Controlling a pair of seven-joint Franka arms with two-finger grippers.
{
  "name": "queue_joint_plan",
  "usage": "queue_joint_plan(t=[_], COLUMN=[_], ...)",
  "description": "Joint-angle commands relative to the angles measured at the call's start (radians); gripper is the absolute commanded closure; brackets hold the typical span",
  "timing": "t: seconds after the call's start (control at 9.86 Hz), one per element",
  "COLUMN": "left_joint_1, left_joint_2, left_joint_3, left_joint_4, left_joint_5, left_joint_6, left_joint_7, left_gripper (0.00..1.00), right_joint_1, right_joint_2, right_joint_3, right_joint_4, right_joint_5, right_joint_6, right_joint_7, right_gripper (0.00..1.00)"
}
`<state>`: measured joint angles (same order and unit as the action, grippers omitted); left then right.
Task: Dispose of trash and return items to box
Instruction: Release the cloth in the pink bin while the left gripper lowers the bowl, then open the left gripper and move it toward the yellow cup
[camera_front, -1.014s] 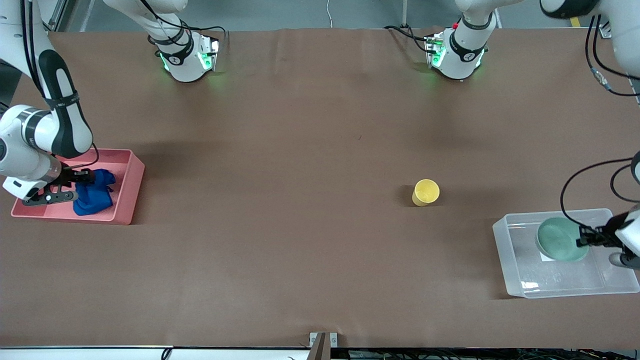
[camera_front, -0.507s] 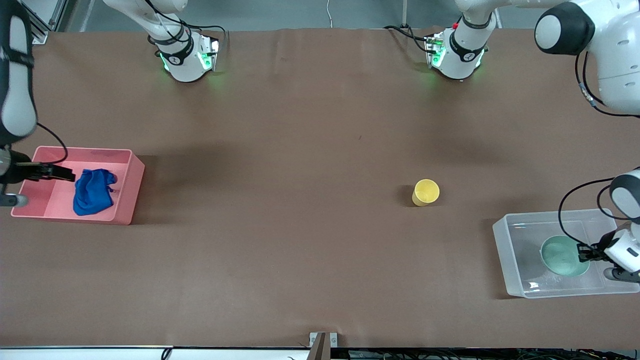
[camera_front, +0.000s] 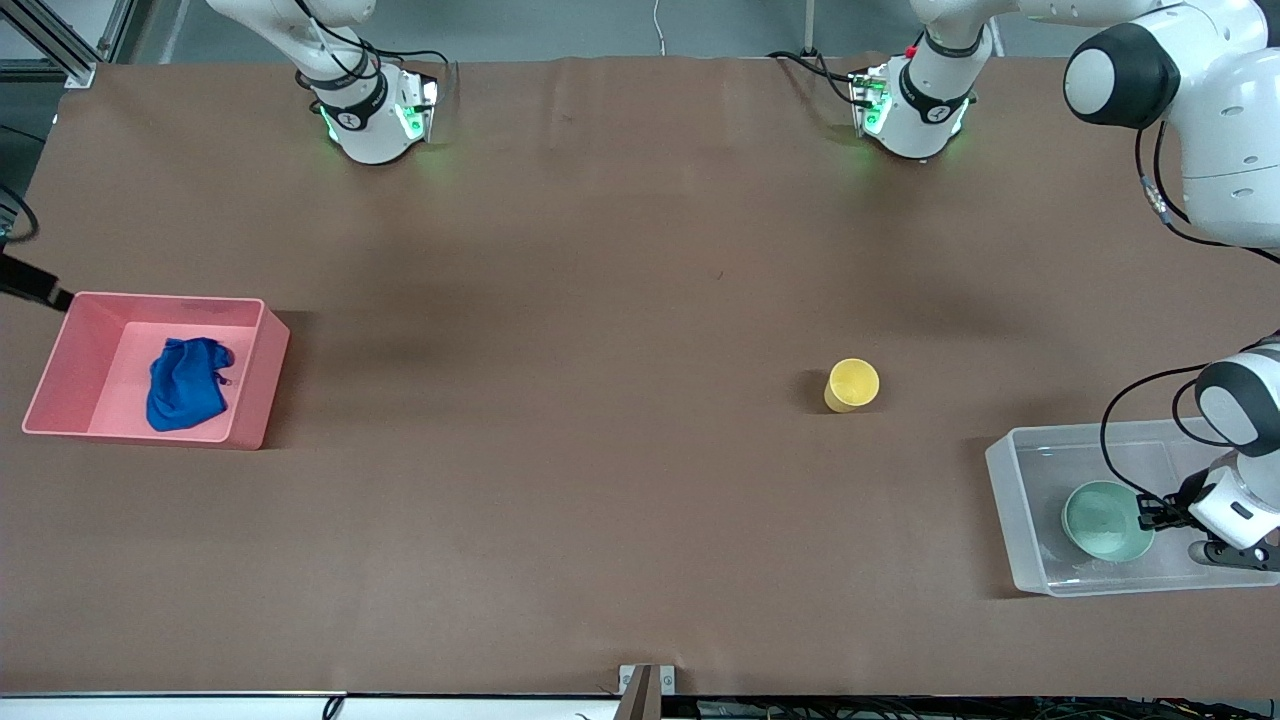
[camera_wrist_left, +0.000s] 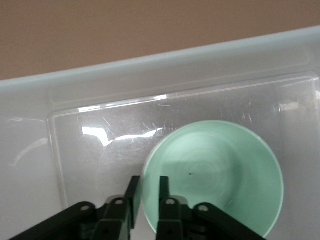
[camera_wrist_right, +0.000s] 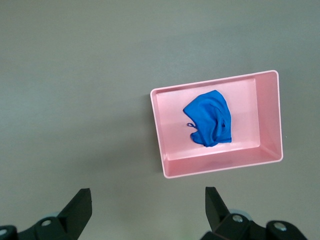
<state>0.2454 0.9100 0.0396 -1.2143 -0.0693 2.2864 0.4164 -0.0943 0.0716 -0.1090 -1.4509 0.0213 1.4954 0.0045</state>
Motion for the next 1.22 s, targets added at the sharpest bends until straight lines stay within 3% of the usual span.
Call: queue_joint_plan(t=[0.0,0.2,0.3,0.61,0.91,1.12], left_joint_1=[-0.006,-0.014,-0.015,-0.017,-0.017,-0.014], left_joint_2=[-0.049,-0.138,-0.186,-0.368,-0.632,-0.793], left_joint_3=[-0.001,-0.006,-0.035,-0.119,-0.234,-0.322], left_joint_4=[-0.063,-0.065,-0.063,-0.12,-0.403,-0.683], left_joint_5=[-0.017,-0.015,-0.012,-0.006,-0.003,0.0], left_joint_6=[-0.011,-0.138,-0.207,-0.41,-0.391,-0.232], left_joint_7=[-0.001,-0.001,-0.001,-0.06,-0.17,-0.304], left_gripper=[0.25,0.22,0.16,0.14,0.11,0.11], right_joint_1=[-0.01,-0.002,-0.002,0.004,0.019,0.028], right_joint_2=[-0.033,-0.065,-0.067,-0.065,-0.07,-0.102], right_joint_3=[0.005,0.008,0.006,0.006,0.011,0.017], right_joint_4=[-0.016,-0.046,-0.046,-0.045,-0.037,-0.046], right_joint_5=[0.031,0.029,0.029,0.016,-0.008,-0.032], right_joint_6=[-0.021,-0.015,-0.012,-0.012,-0.018,-0.023], right_joint_7=[0.023,0.025,0.022,0.015,0.014,0.012], right_gripper=[0.0,0.0,0.0,0.0,0.0,0.0])
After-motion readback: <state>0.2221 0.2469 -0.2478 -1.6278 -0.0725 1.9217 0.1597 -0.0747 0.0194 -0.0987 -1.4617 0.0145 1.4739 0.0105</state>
